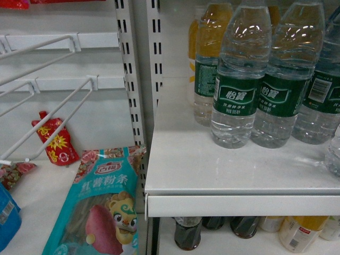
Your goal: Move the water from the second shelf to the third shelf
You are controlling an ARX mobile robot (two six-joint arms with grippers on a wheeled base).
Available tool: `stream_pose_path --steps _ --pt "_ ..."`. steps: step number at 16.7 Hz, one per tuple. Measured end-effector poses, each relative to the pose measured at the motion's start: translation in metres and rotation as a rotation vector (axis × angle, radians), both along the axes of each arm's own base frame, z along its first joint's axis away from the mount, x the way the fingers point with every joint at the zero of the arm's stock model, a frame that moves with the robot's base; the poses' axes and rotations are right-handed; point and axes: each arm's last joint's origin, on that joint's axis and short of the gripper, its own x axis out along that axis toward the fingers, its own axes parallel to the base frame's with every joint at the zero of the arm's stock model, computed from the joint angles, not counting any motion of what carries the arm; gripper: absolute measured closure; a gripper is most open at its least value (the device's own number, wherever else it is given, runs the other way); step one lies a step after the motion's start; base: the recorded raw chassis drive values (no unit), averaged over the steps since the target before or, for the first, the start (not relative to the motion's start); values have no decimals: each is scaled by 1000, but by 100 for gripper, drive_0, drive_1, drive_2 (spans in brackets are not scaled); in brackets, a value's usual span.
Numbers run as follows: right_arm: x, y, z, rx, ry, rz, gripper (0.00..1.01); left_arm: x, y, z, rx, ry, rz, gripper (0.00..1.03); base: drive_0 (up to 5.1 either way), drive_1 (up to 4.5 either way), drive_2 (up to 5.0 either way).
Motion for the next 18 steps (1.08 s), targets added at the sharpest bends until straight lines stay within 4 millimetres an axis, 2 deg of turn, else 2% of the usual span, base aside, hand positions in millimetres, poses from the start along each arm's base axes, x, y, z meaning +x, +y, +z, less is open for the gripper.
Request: stream_pose_path --steps 6,12,13,18 --pt "13 2 0 8 -3 -1 62 0 0 0 0 0 0 5 0 0 0" --pt "15 4 -2 8 -4 3 62 0 0 0 0 0 0 5 0 0 0" --pt "15 4 -2 7 -4 4 60 0 0 0 0 0 0 5 0 0 0" --pt "17 4 1 14 -27 14 2 0 0 0 0 0 0 5 0 0 0"
